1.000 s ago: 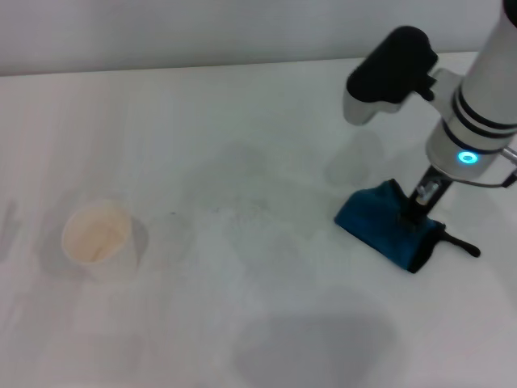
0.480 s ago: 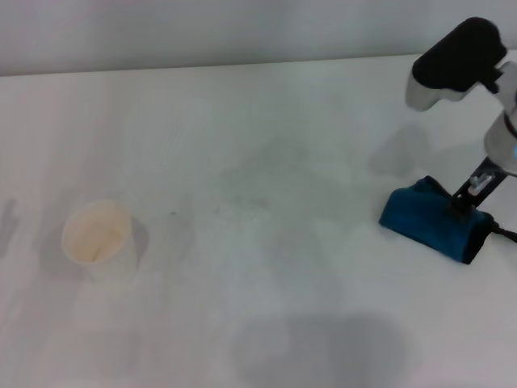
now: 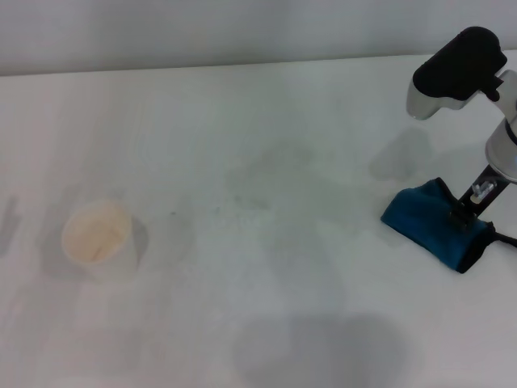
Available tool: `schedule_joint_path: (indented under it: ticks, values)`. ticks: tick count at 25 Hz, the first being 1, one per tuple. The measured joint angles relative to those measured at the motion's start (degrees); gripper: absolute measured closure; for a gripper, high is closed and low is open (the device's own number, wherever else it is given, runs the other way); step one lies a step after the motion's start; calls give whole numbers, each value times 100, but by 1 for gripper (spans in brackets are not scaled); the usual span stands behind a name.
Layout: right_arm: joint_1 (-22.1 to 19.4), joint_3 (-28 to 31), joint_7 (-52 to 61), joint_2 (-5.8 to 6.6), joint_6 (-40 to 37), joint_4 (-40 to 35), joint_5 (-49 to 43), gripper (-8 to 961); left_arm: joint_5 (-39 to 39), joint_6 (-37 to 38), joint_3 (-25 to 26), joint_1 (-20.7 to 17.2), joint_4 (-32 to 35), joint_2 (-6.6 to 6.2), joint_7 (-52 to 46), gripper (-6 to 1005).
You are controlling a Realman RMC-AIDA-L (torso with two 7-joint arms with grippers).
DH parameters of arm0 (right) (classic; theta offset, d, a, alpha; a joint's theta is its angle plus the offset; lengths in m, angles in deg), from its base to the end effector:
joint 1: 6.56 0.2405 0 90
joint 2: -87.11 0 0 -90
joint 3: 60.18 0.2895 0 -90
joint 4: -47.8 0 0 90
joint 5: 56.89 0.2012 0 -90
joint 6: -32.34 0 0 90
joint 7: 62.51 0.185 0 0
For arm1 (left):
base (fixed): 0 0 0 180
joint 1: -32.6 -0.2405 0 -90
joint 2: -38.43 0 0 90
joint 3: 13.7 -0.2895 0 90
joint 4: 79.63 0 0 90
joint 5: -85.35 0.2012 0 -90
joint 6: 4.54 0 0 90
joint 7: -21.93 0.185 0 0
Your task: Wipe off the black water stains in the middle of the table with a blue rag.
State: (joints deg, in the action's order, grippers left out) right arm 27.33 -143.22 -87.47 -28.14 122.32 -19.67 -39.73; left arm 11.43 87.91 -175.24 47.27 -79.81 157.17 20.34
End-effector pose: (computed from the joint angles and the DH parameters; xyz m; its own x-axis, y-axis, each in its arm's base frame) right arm 0.3146 0.3606 -0.0216 0.4466 -0.8174 0.3639 -0.5231 -0.5685 -0.6349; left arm -0.3668 0.2867 0.0155 0.8257 -0.2604 0.5004 0.4958 -0.0881 -0.8639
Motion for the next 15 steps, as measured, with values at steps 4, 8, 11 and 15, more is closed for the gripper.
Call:
schedule_joint_path:
  ticks: [4,8,11,15]
  values:
    - [-20,13,-4,-3,-8,-22,36,791,0,0,0,20,0,0,1,138]
    - [-25,16,-32,-5,-36,-67,46,731,0,0,0,23,1,7,0,138]
    - [-60,24,-163,-9,-60,-172,120,672,0,1,0,21,8,9,1,138]
    - [-275,195,-634,-2,-189,-617,515,594,-3,-45,0,7,40,12,1,138]
